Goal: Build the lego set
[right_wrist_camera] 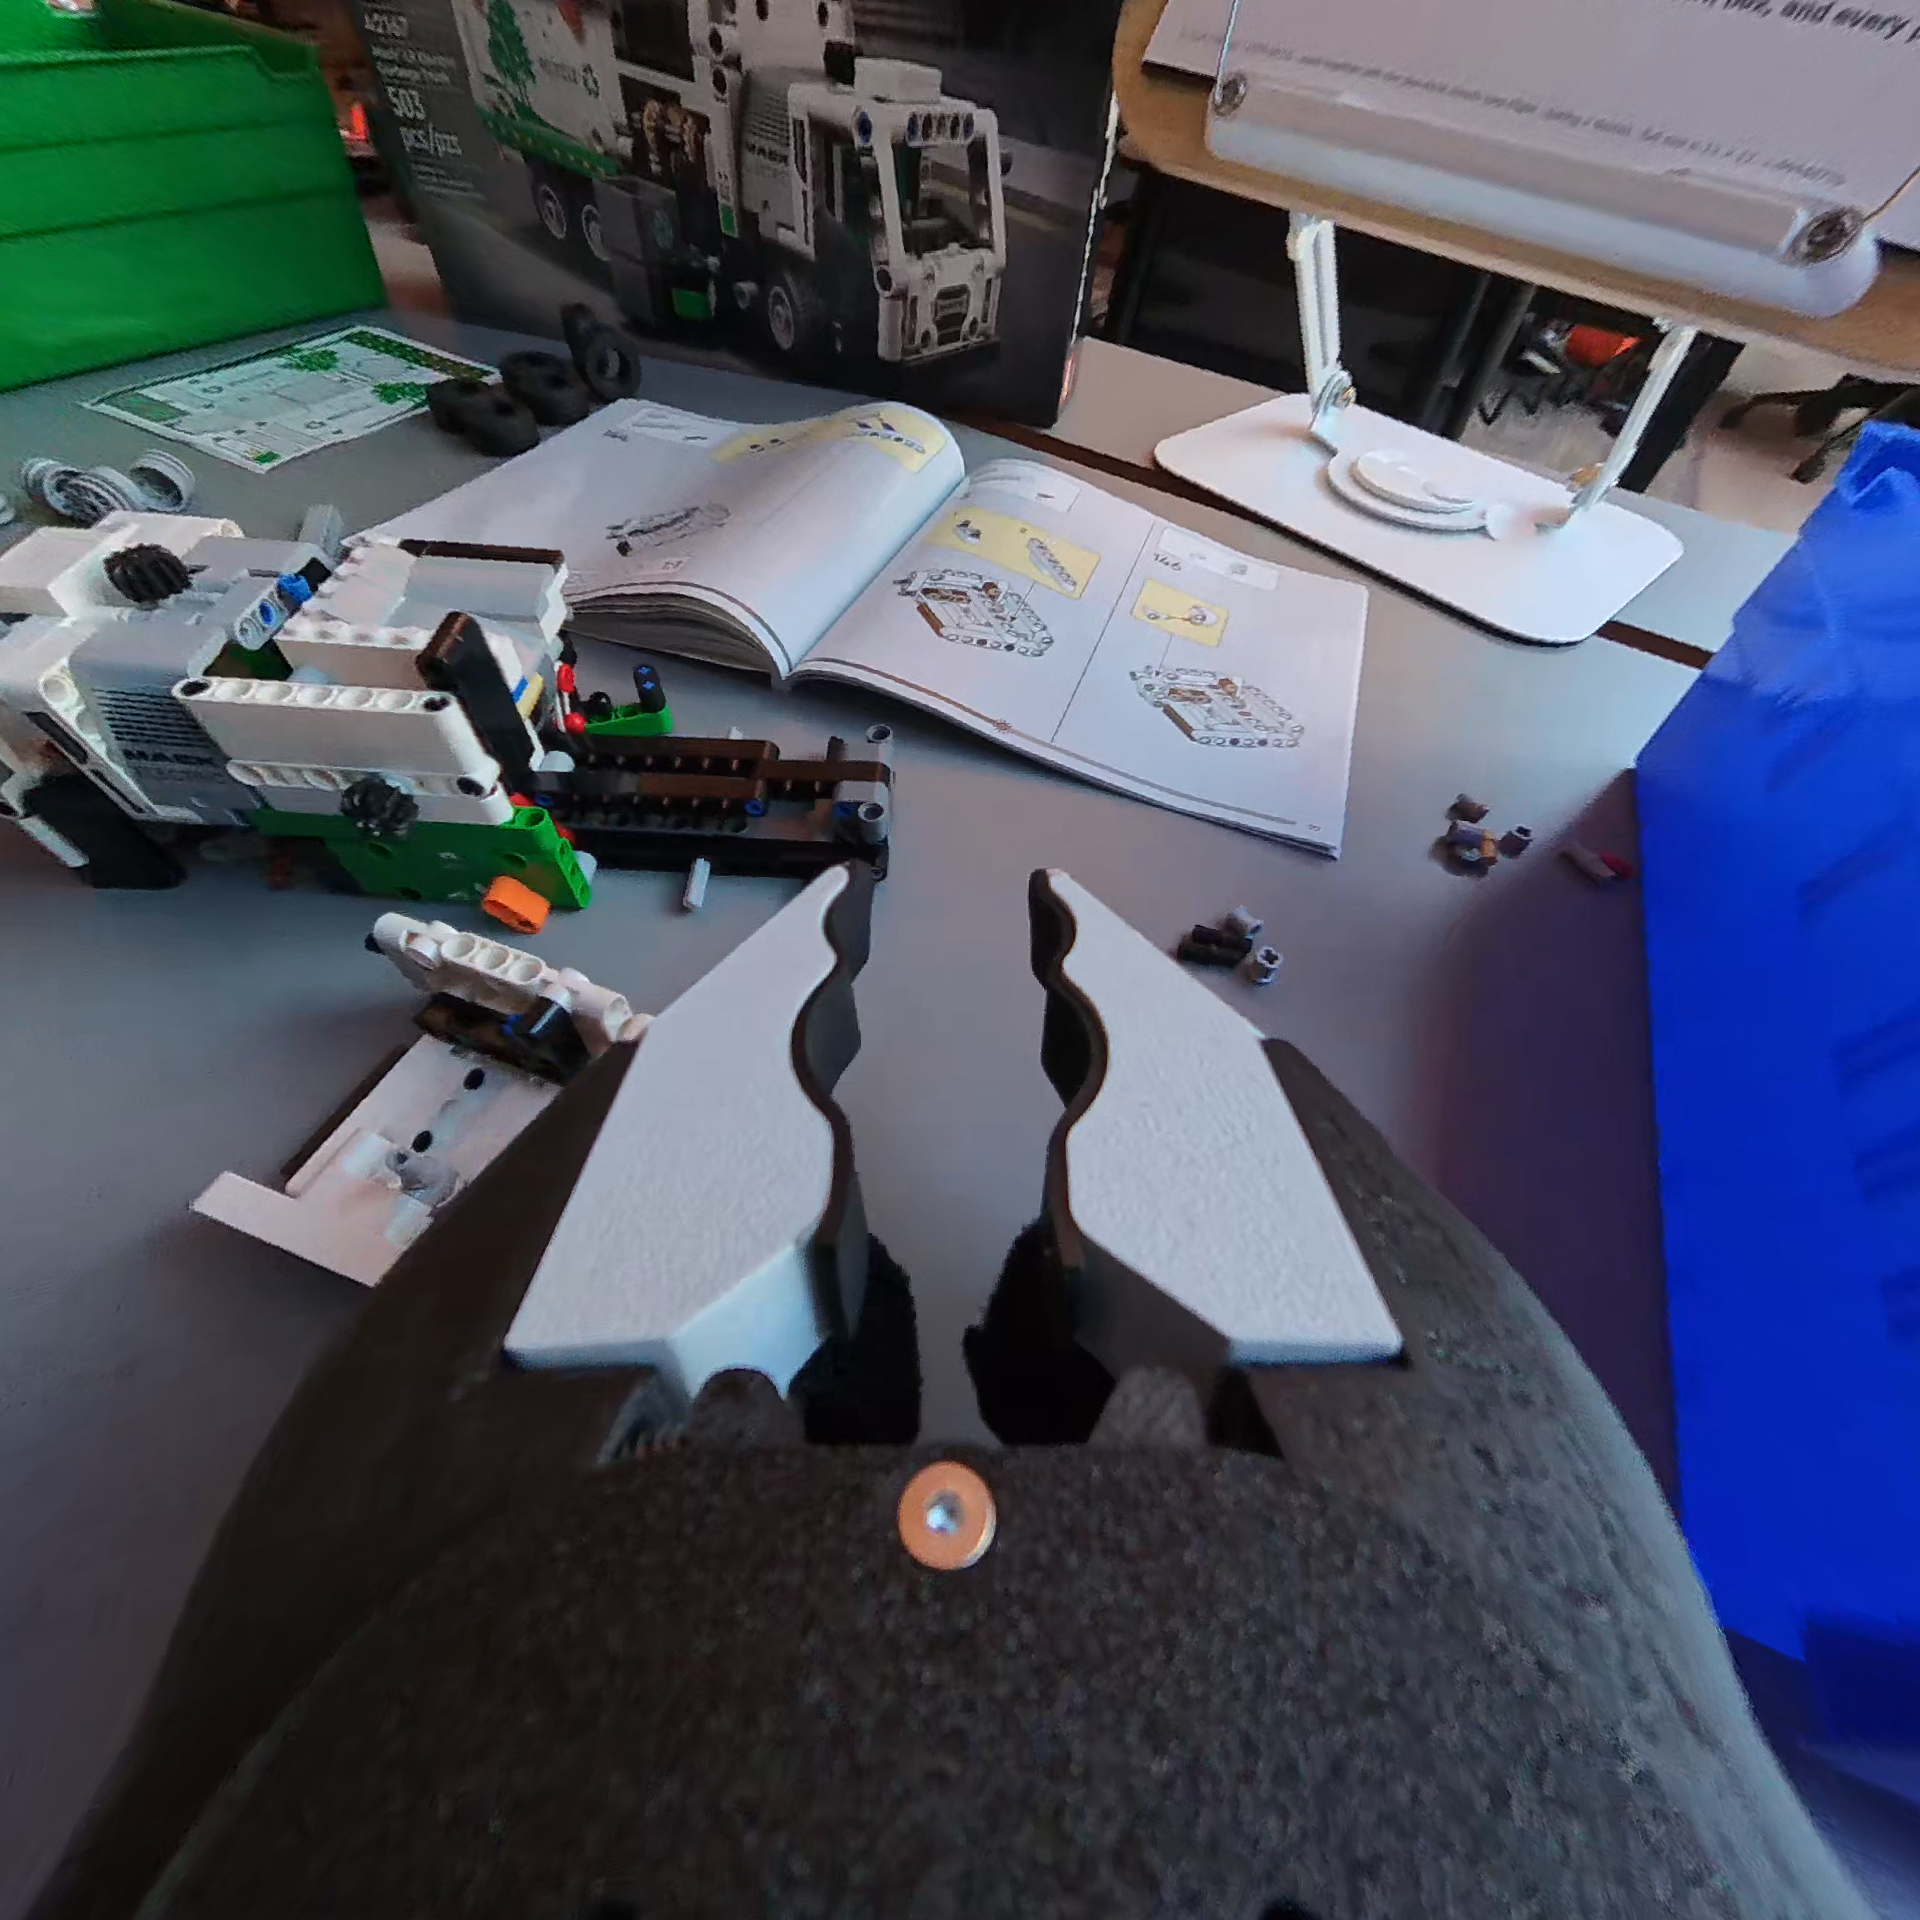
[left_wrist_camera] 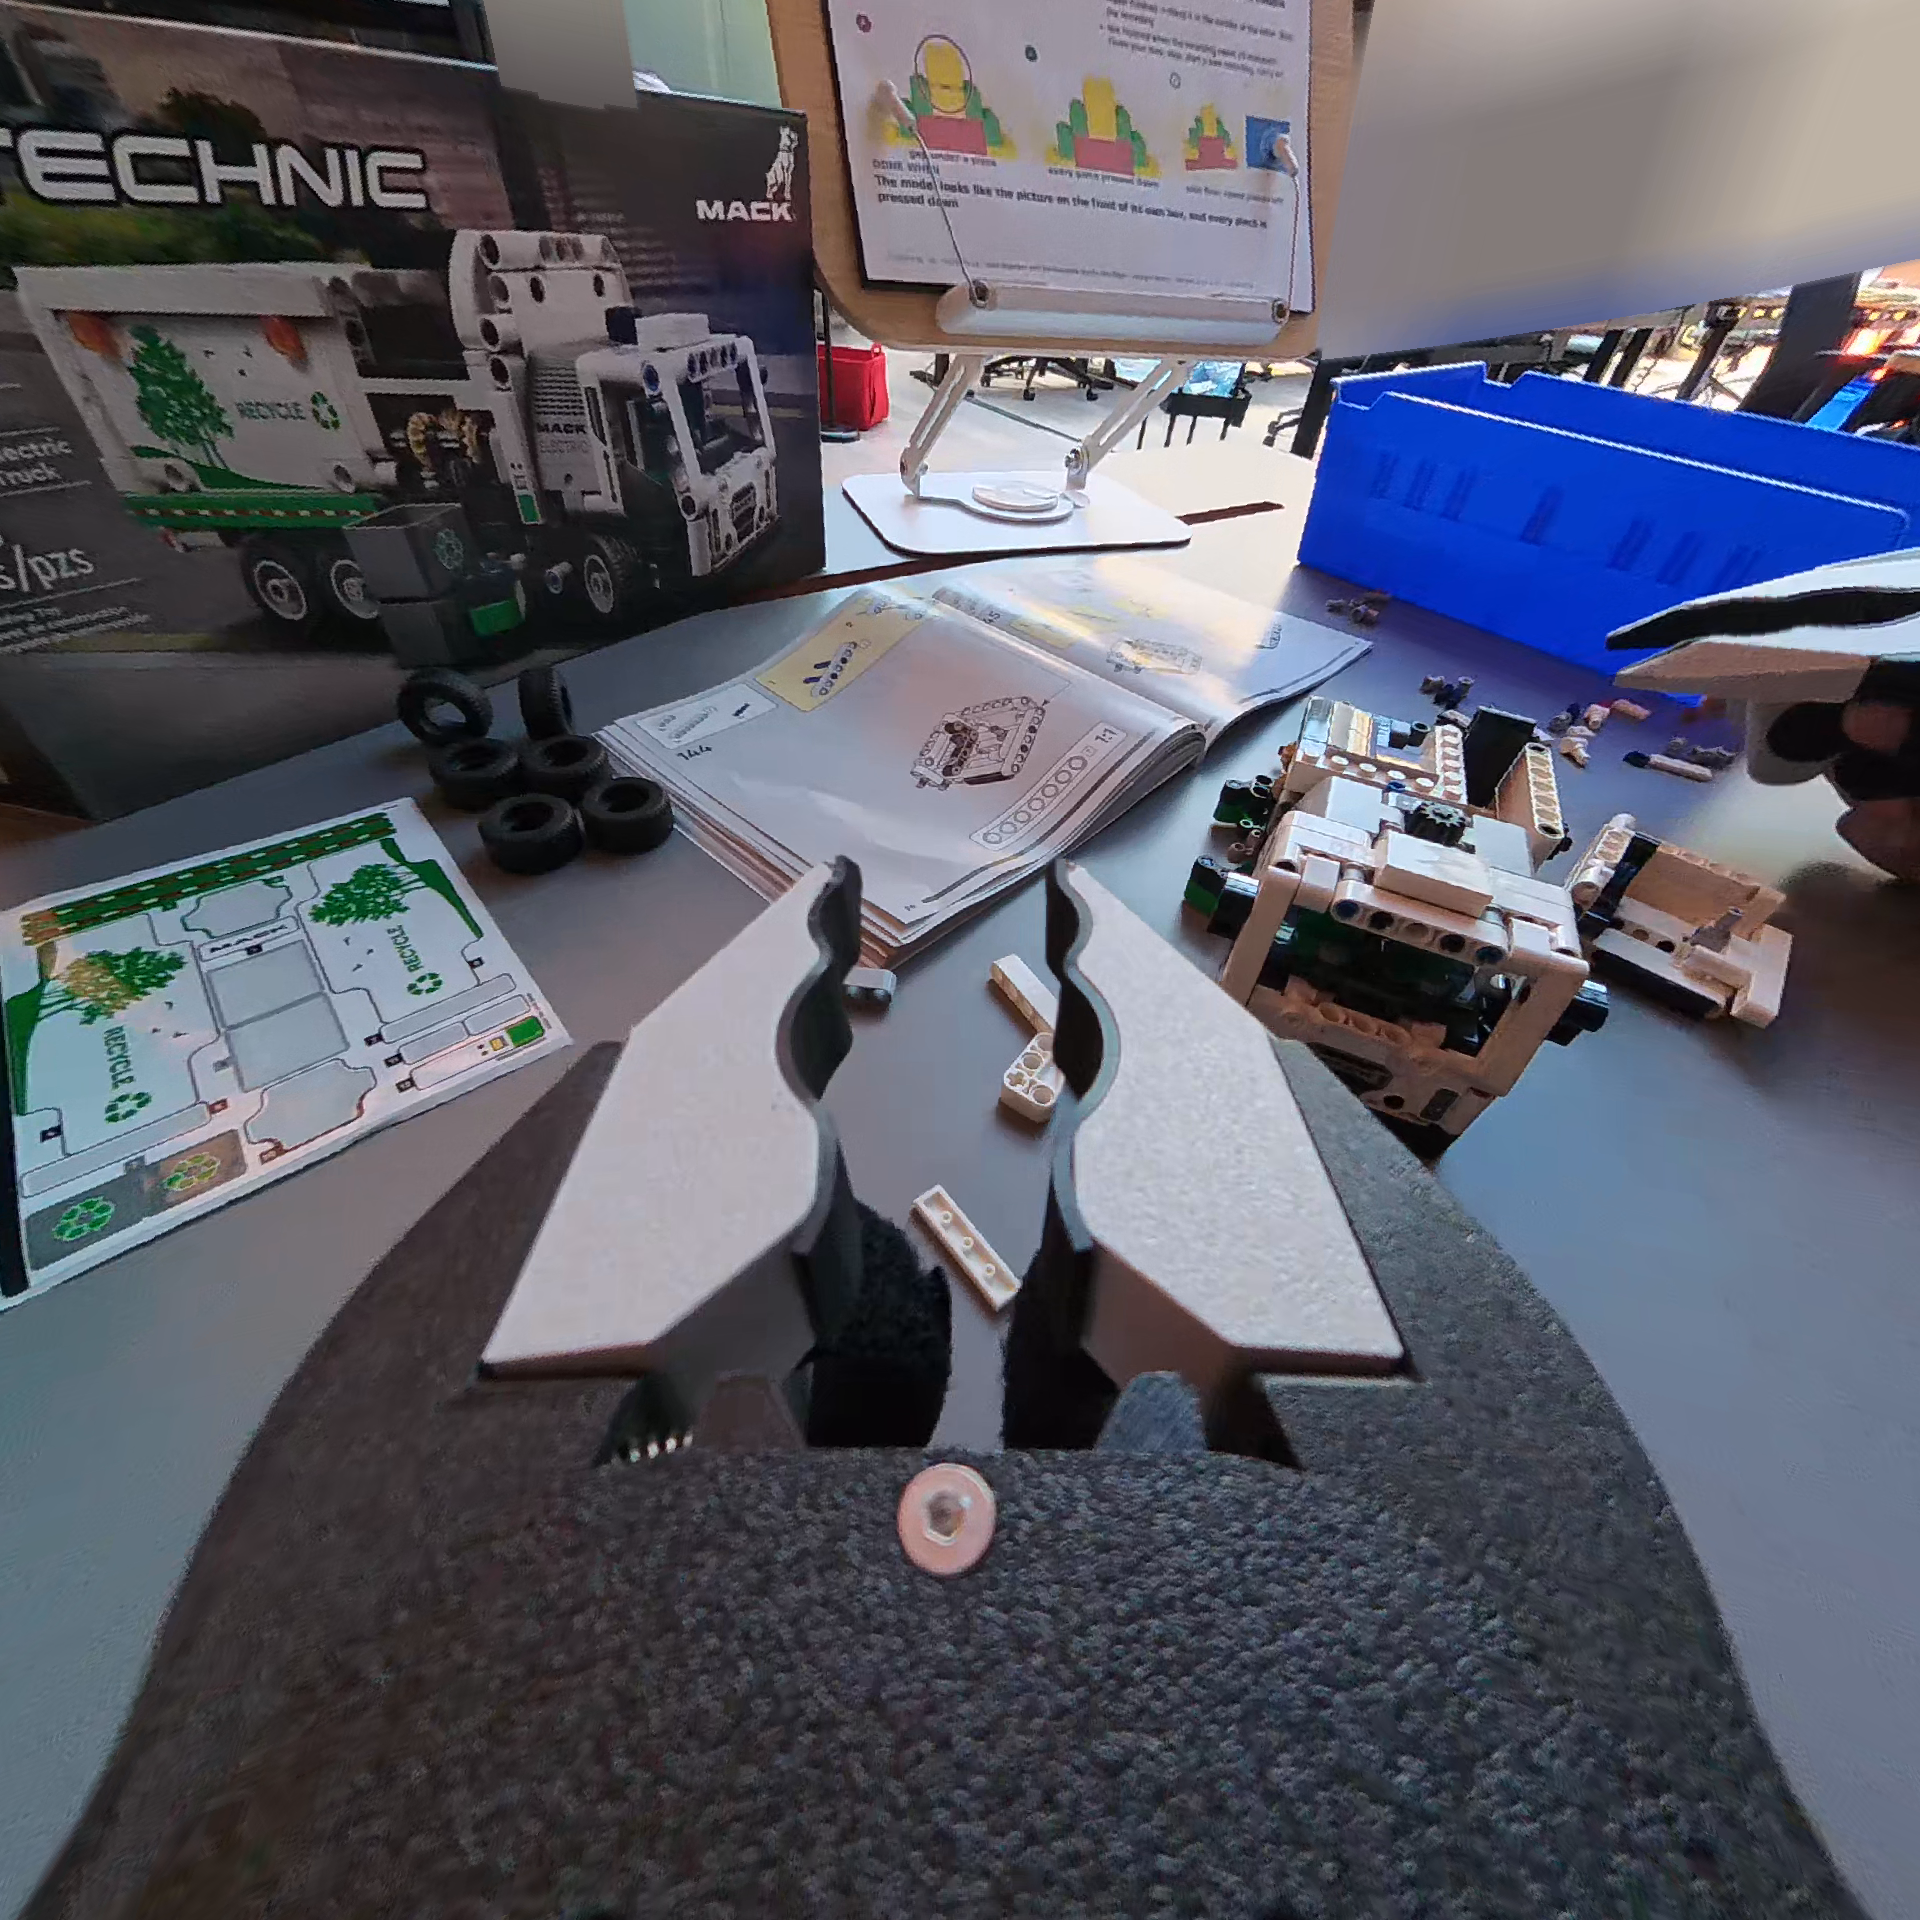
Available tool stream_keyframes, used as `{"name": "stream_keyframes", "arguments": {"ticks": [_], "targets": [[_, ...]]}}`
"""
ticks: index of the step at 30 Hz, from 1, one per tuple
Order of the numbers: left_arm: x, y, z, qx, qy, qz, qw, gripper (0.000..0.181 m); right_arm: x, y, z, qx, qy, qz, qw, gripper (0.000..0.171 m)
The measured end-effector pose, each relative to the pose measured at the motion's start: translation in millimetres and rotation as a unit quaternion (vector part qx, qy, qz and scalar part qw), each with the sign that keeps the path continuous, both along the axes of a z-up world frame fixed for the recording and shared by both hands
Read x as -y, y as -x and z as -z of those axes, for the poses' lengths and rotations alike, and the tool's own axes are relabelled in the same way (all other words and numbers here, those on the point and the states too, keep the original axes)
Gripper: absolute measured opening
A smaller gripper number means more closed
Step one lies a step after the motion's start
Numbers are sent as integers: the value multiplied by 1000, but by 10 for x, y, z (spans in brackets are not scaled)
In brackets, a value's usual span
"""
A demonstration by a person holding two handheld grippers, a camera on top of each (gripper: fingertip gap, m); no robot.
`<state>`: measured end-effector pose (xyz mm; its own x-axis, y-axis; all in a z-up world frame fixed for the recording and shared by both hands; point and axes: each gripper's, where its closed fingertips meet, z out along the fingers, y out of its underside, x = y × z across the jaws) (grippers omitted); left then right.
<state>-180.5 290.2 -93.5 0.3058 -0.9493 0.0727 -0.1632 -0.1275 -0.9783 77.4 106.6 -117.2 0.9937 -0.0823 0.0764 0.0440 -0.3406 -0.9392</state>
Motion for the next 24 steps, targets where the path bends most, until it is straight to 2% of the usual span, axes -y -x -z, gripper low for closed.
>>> {"name": "stream_keyframes", "arguments": {"ticks": [12, 18, 24], "targets": [[66, -183, 237, -73, 17, 36, 997, 34, -4, -148, 293, 5, 97, 14, 995, 37], [132, -223, 223, -71, 7, 56, 996, 34, 1, -133, 274, -5, 90, 6, 996, 36], [98, -134, 66, -32, -12, 24, 999, 26, -2, -132, 288, -8, 95, 5, 995, 36]]}}
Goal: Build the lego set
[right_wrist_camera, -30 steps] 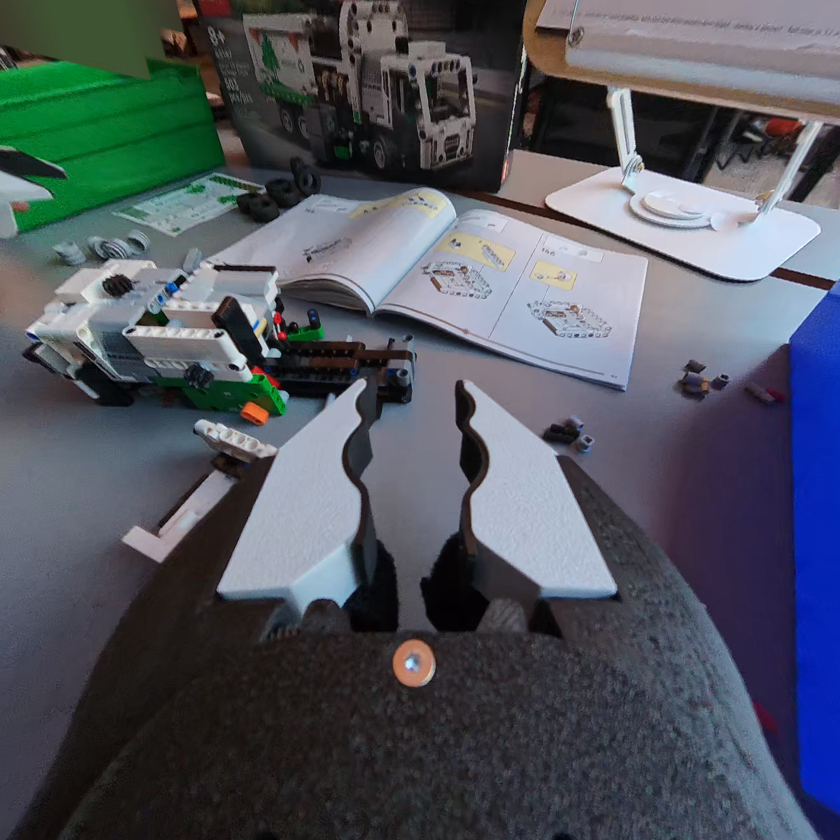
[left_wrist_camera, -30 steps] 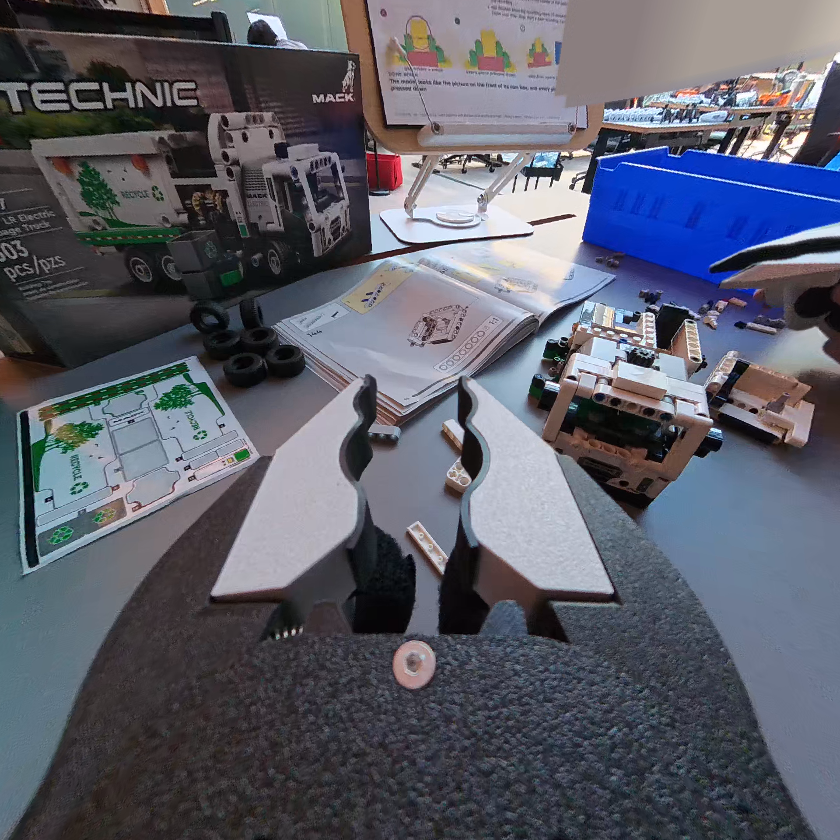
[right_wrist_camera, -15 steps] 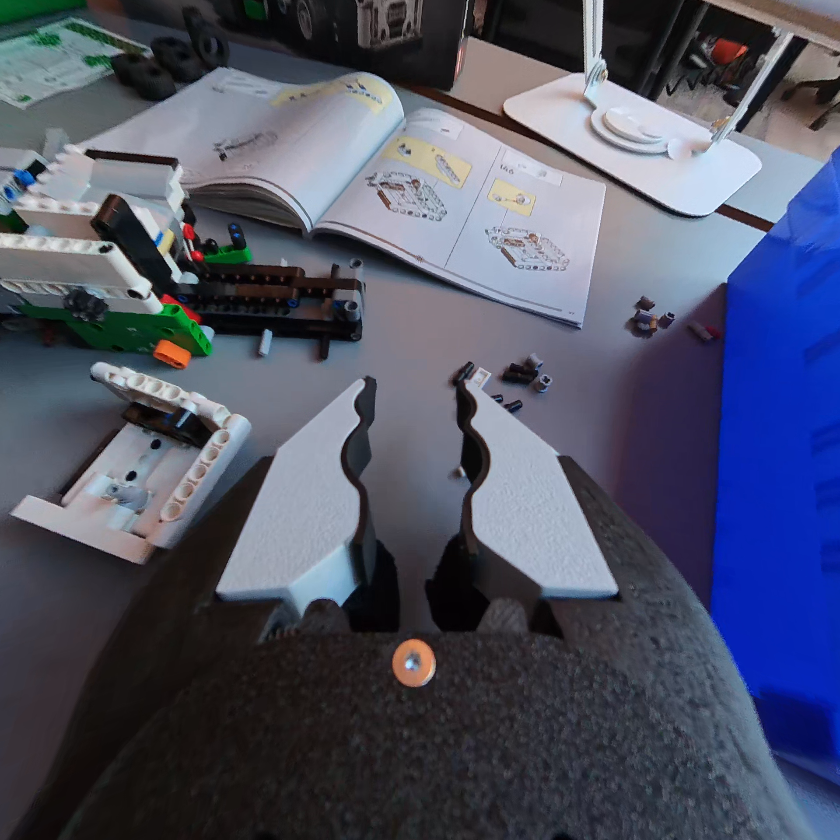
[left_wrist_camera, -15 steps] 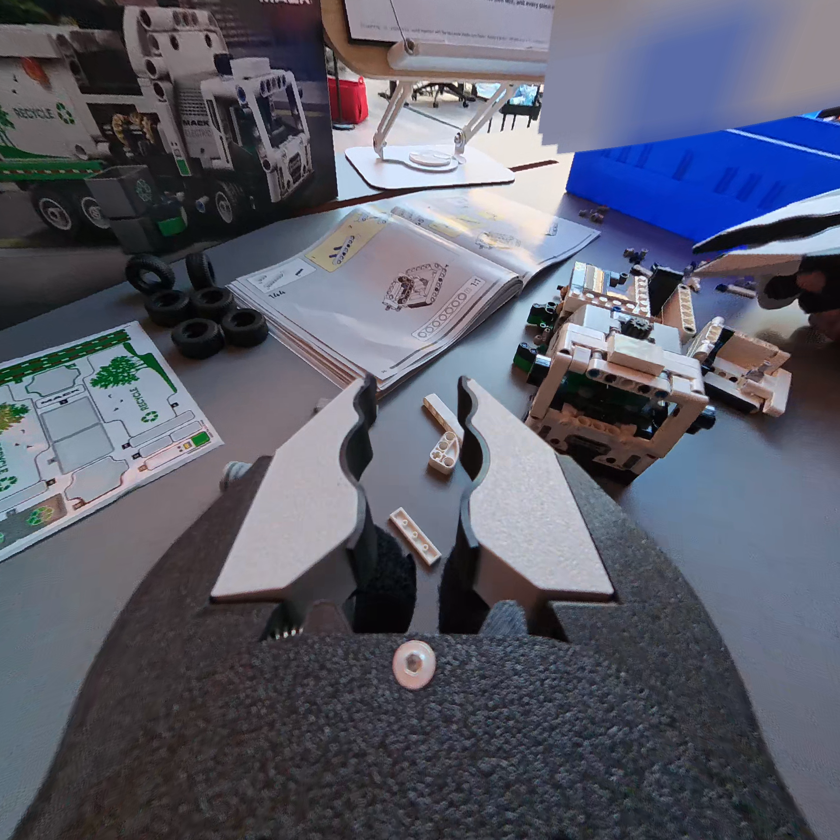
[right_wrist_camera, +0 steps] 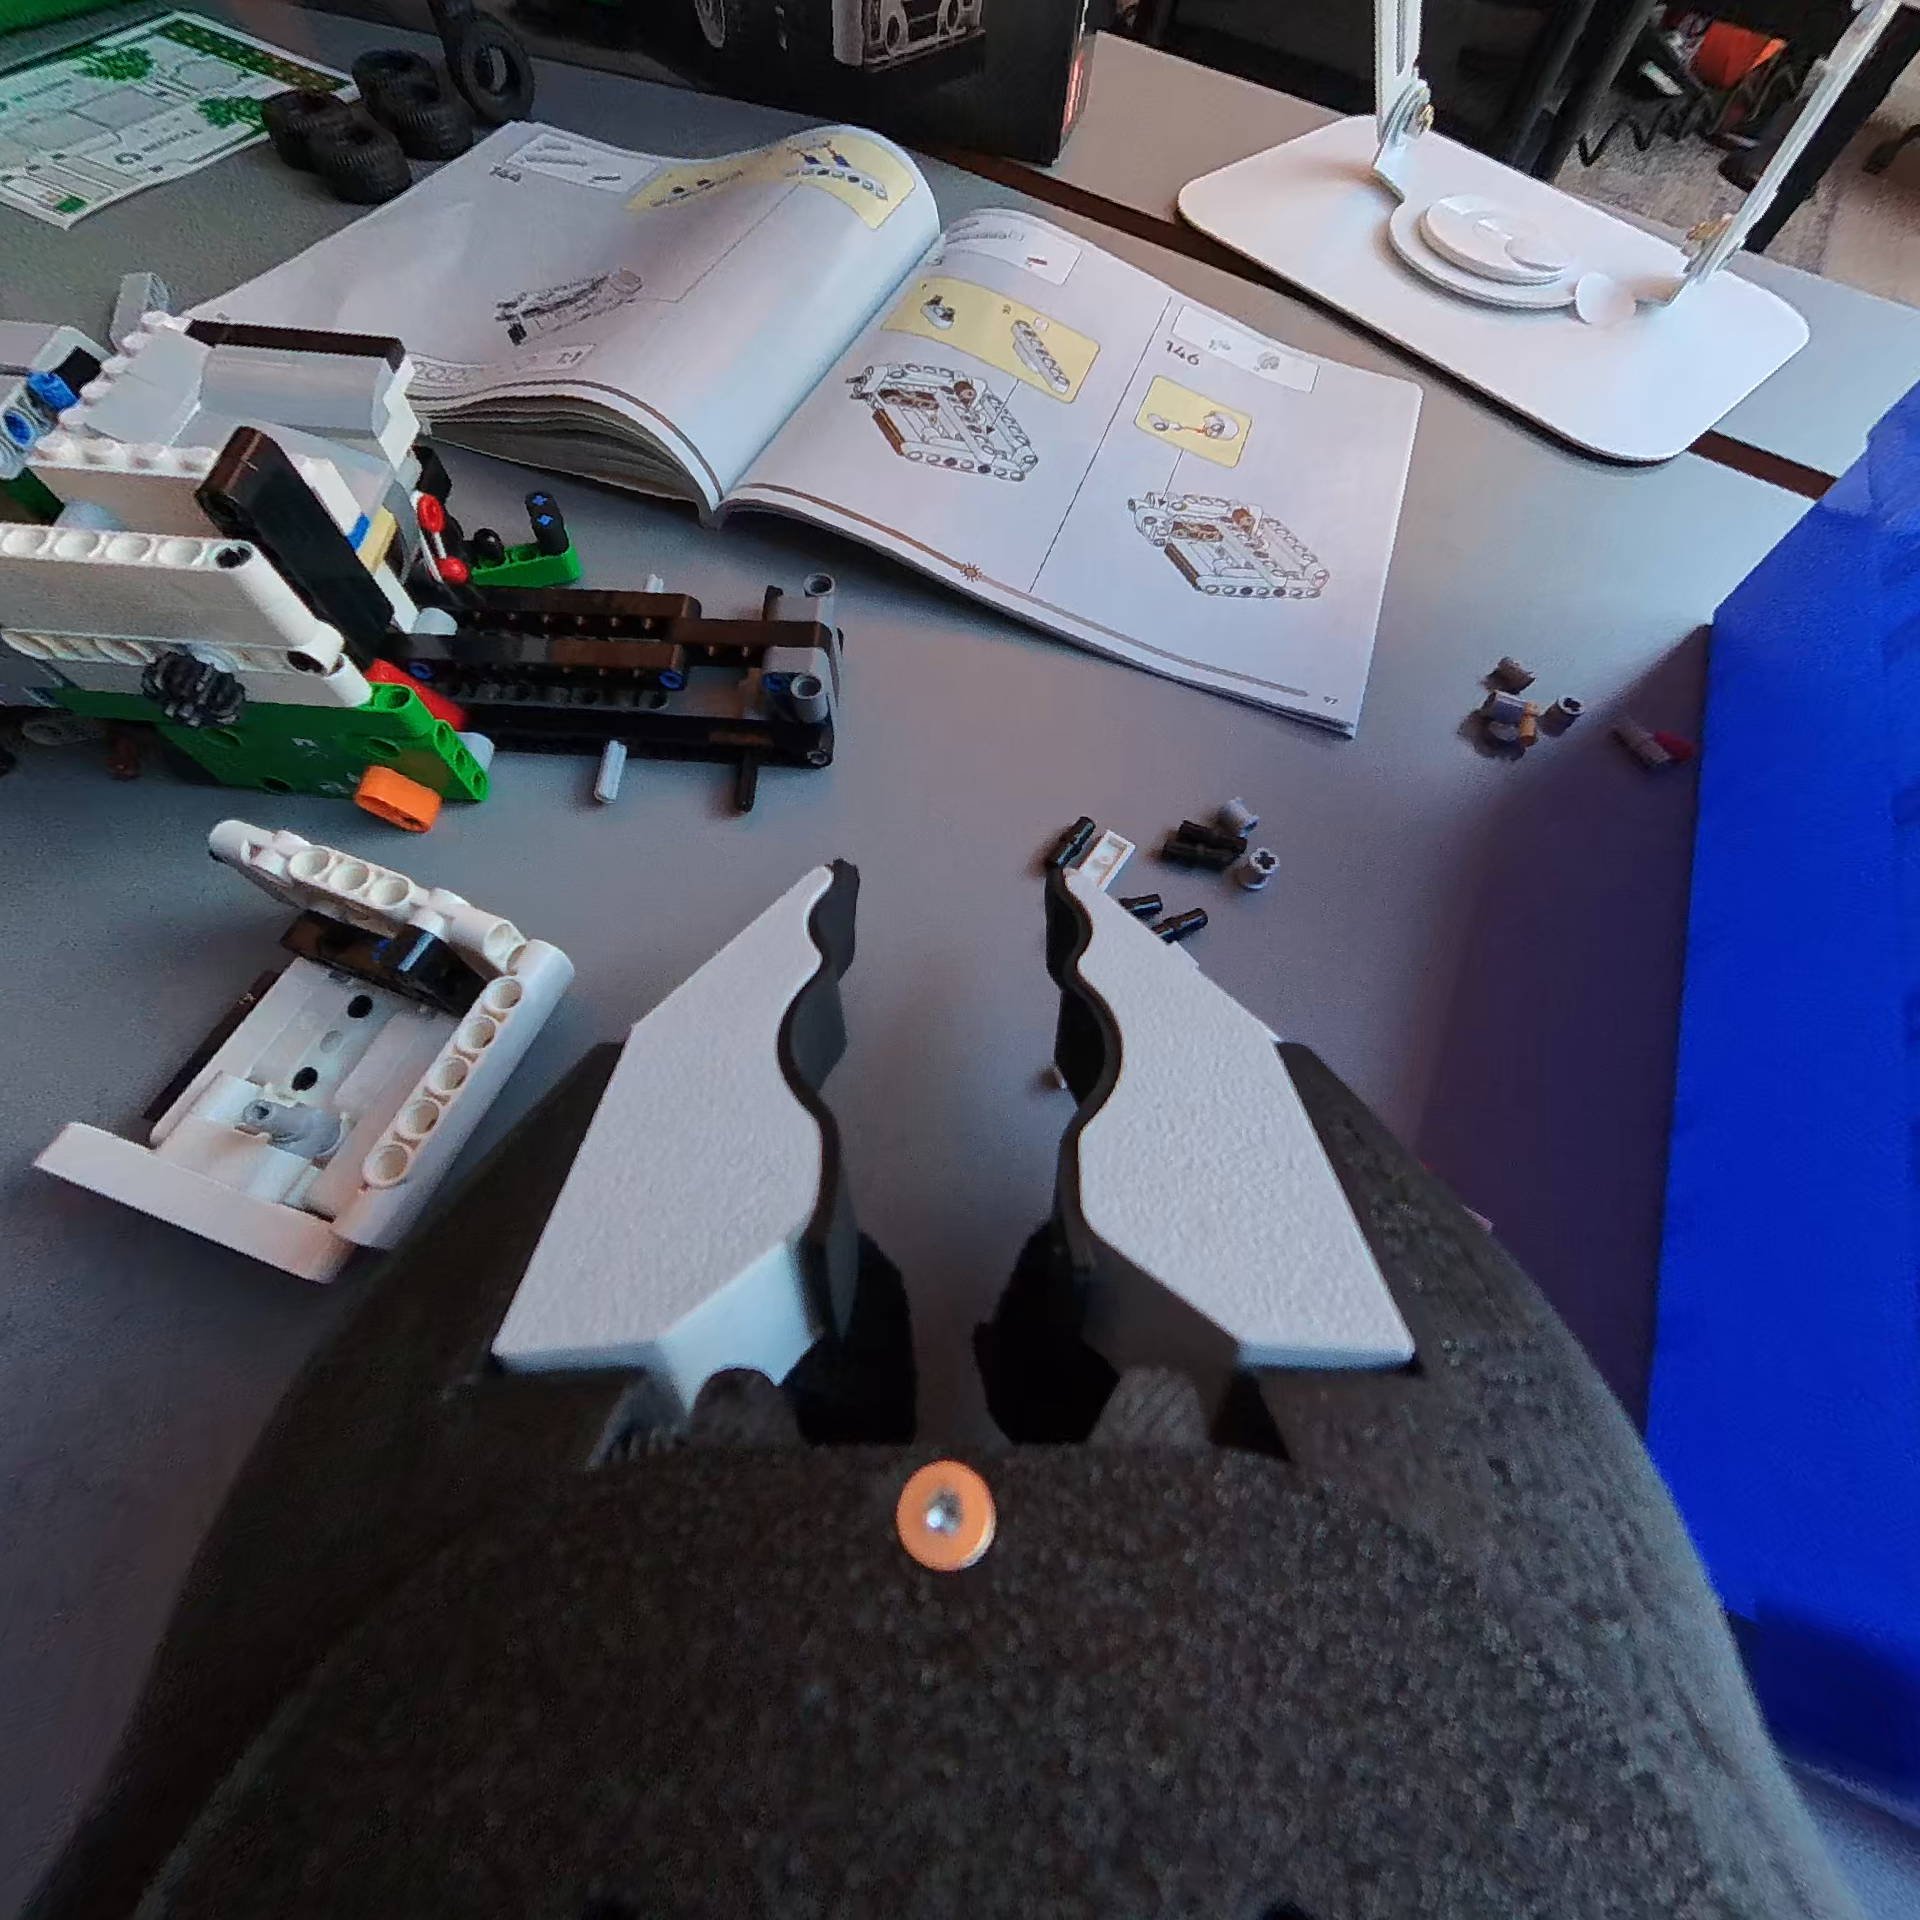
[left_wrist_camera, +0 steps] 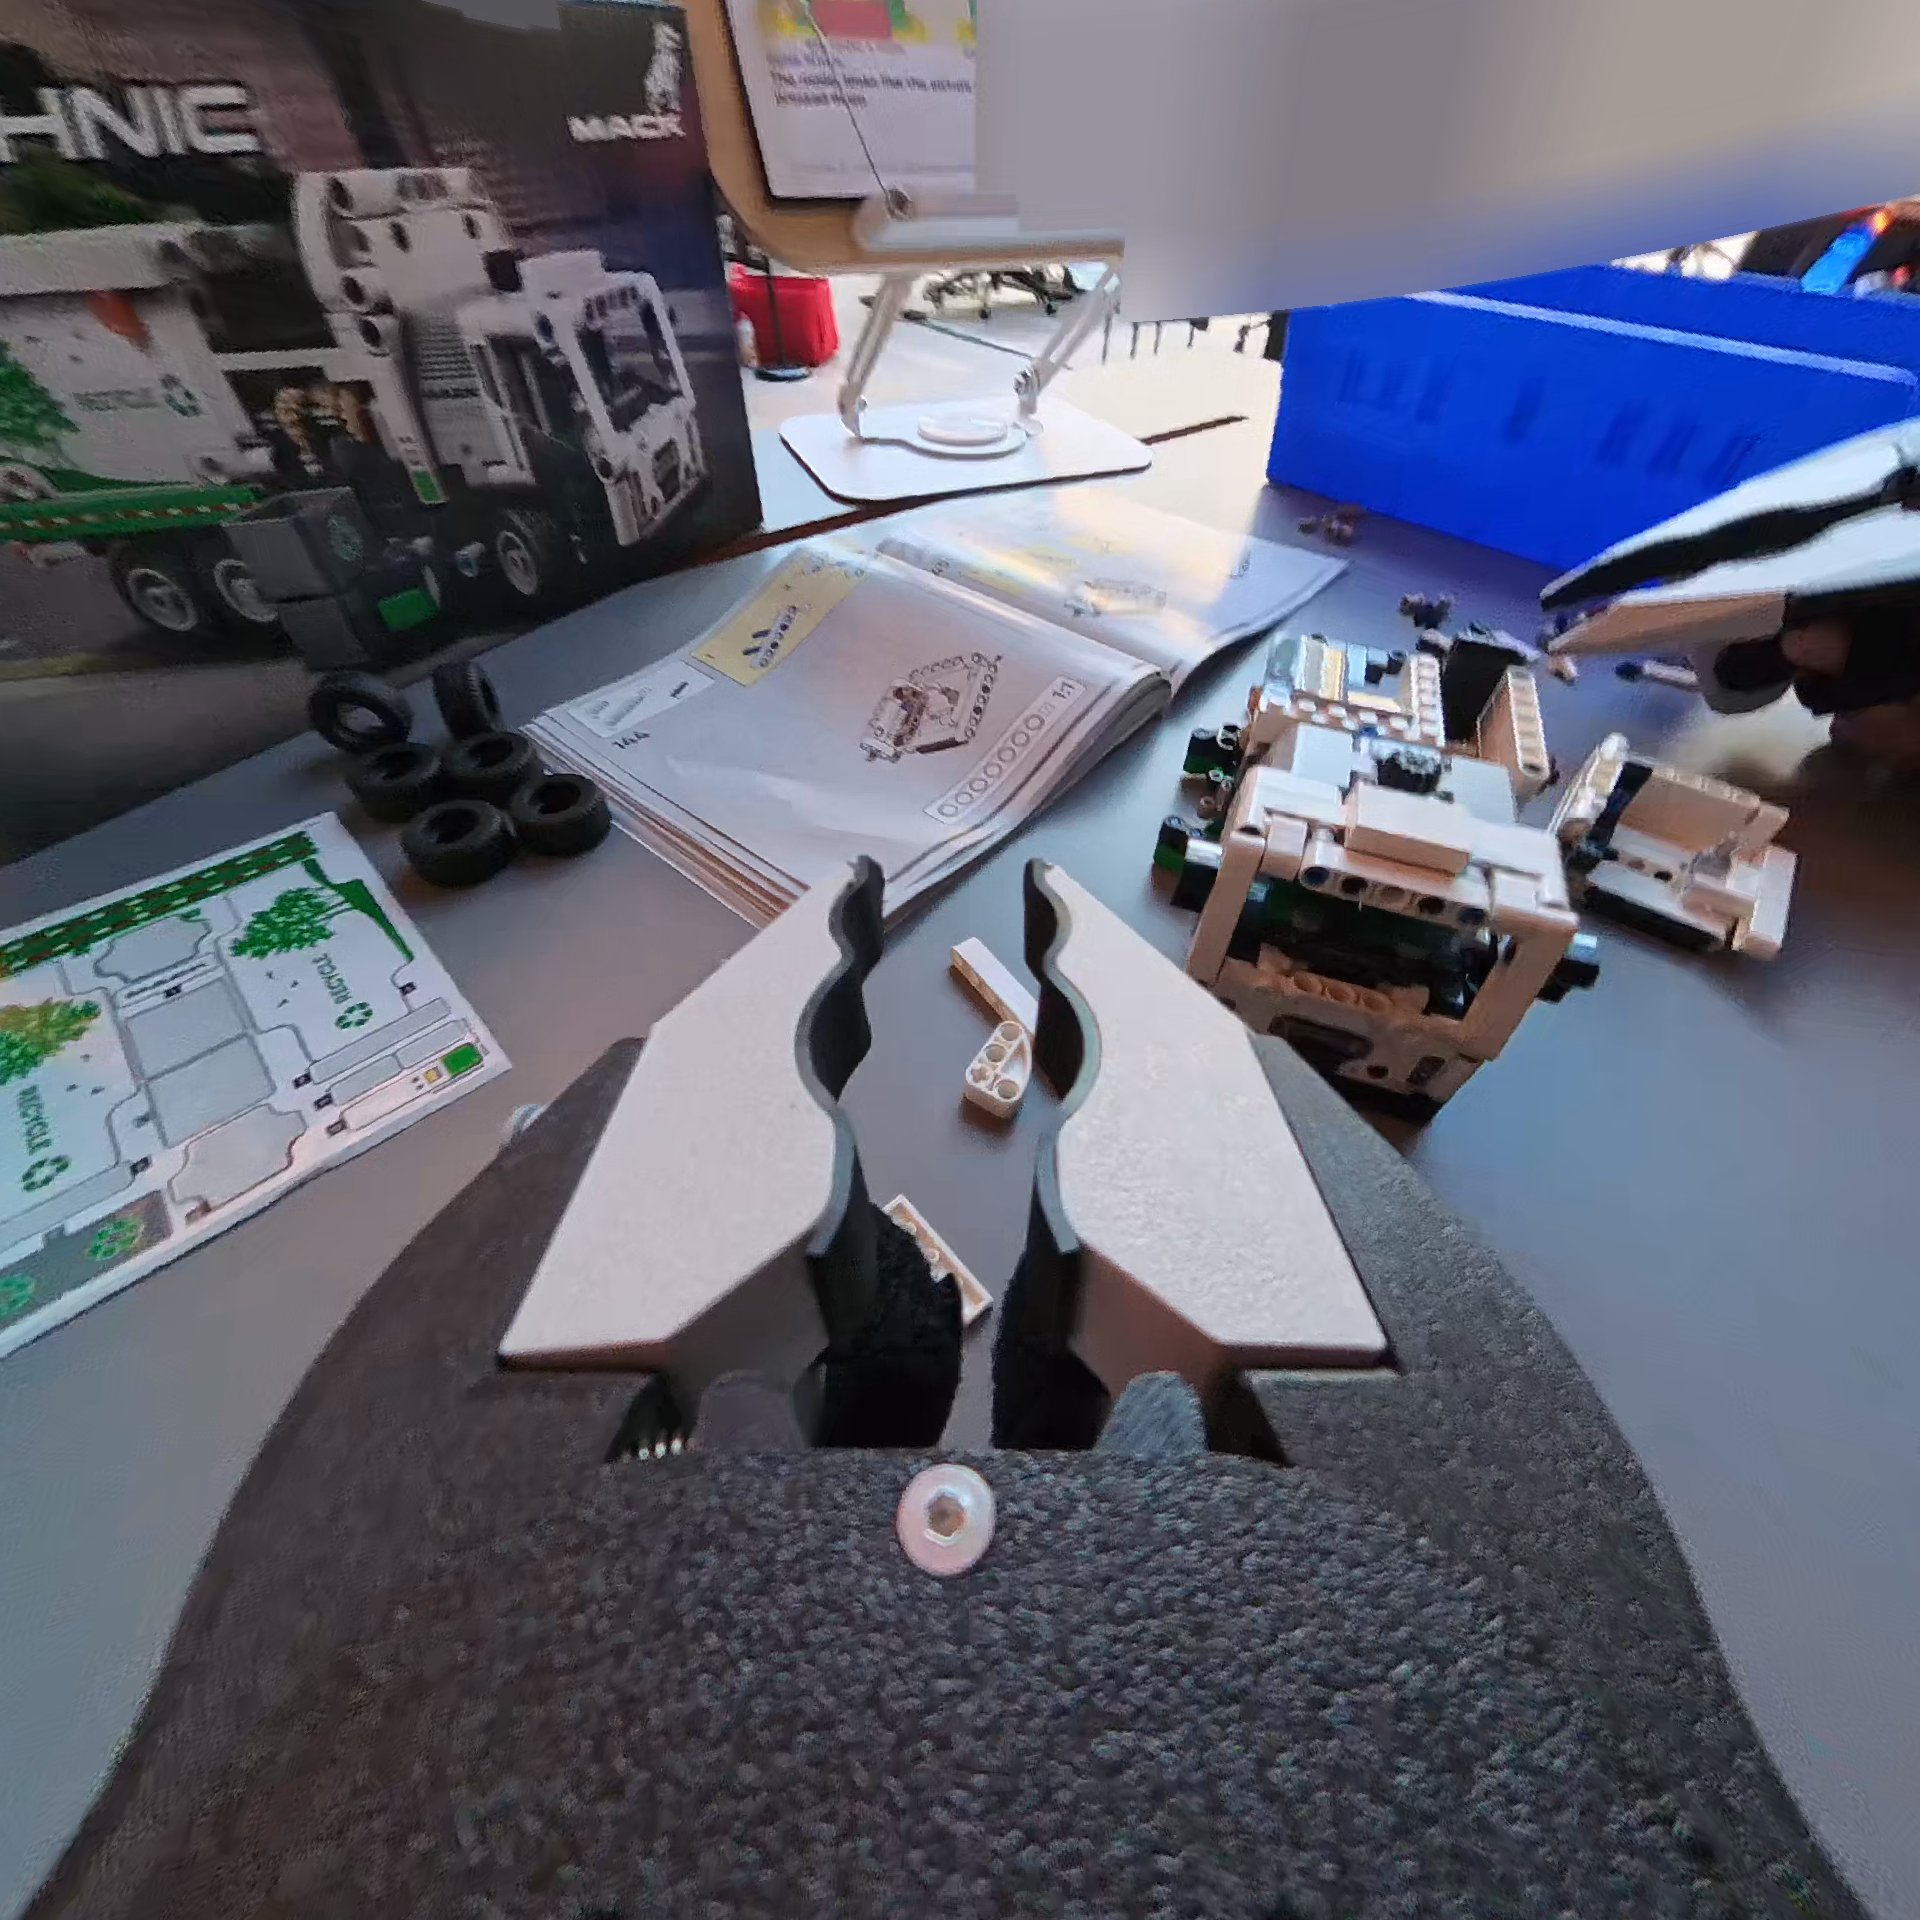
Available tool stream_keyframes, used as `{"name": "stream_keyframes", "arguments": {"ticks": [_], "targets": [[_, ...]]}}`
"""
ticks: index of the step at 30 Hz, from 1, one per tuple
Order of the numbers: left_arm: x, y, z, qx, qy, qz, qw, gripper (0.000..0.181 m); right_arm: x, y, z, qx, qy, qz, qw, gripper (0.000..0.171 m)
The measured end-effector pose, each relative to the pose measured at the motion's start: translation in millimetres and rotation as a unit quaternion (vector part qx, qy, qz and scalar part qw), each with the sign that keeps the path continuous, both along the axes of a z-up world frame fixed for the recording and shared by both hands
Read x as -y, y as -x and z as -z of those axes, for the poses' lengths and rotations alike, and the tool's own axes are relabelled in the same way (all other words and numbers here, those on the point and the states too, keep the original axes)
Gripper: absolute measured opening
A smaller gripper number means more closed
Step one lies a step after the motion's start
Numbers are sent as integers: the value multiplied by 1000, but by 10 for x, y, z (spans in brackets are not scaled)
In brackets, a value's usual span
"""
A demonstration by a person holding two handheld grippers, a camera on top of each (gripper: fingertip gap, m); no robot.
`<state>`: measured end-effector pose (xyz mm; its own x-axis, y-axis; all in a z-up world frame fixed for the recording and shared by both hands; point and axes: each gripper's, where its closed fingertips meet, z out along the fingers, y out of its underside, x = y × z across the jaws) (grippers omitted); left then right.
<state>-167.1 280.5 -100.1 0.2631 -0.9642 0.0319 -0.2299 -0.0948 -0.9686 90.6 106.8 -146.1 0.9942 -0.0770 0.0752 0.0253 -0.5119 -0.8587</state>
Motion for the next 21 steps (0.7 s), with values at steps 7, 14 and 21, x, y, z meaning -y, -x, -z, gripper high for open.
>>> {"name": "stream_keyframes", "arguments": {"ticks": [7, 14, 21], "targets": [[-205, 884, -139, -159, 13, -91, 983, 35, 4, -2, -26, -11, -9, -2, 1000, 36], [-47, 994, 103, -270, 67, -34, 960, 36, 8, 12, 0, 17, 1, 1, 1000, 37], [227, 196, 232, -234, 62, 2, 970, 34, 12, 36, 20, 66, 10, 3, 998, 37]]}}
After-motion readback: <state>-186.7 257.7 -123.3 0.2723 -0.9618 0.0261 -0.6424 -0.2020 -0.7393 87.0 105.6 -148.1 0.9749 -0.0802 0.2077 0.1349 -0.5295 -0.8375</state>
